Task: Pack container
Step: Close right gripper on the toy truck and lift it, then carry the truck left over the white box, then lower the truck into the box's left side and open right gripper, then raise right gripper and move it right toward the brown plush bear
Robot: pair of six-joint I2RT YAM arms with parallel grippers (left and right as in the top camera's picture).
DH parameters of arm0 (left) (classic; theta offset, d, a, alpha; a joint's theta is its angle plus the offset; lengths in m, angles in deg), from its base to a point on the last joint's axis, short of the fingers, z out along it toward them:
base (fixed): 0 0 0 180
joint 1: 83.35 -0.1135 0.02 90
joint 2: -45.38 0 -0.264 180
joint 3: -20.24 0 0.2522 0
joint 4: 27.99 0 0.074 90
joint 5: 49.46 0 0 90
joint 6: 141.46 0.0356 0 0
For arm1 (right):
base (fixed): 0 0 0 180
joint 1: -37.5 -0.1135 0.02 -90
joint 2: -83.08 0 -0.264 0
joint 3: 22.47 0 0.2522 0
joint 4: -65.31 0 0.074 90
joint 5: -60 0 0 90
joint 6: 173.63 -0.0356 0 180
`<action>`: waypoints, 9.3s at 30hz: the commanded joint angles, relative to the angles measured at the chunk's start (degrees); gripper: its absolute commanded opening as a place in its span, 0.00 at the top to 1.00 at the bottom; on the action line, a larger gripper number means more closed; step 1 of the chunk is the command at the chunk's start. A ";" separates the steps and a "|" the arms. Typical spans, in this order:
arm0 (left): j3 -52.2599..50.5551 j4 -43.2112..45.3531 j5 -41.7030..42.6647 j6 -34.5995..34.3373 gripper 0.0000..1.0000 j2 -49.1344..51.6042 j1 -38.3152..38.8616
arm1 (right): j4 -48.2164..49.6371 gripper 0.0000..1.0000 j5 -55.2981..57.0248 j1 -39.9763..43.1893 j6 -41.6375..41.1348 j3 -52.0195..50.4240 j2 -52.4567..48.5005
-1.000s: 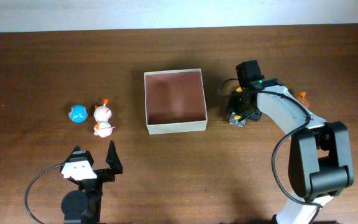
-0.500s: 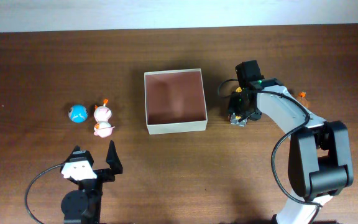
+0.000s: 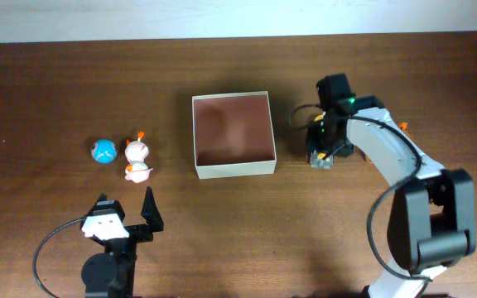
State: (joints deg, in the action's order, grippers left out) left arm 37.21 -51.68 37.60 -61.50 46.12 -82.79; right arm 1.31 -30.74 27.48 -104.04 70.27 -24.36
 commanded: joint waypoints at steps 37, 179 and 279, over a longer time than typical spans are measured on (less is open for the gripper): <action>-0.33 0.15 0.63 0.94 0.00 -0.44 -0.35 | 16.39 0.51 -8.50 -24.61 -6.36 14.29 -5.44; -0.33 0.17 0.63 0.94 0.00 -0.44 -0.35 | 8.72 0.41 -0.37 -19.34 -10.88 19.30 -18.67; -0.33 0.15 0.63 0.94 0.00 -0.44 -0.35 | -16.13 0.28 -3.02 -20.92 -5.99 50.99 -15.06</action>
State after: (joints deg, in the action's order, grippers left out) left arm 37.21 -51.68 37.60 -61.50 46.12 -82.79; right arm -10.87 -43.54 3.74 -115.18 115.73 -41.54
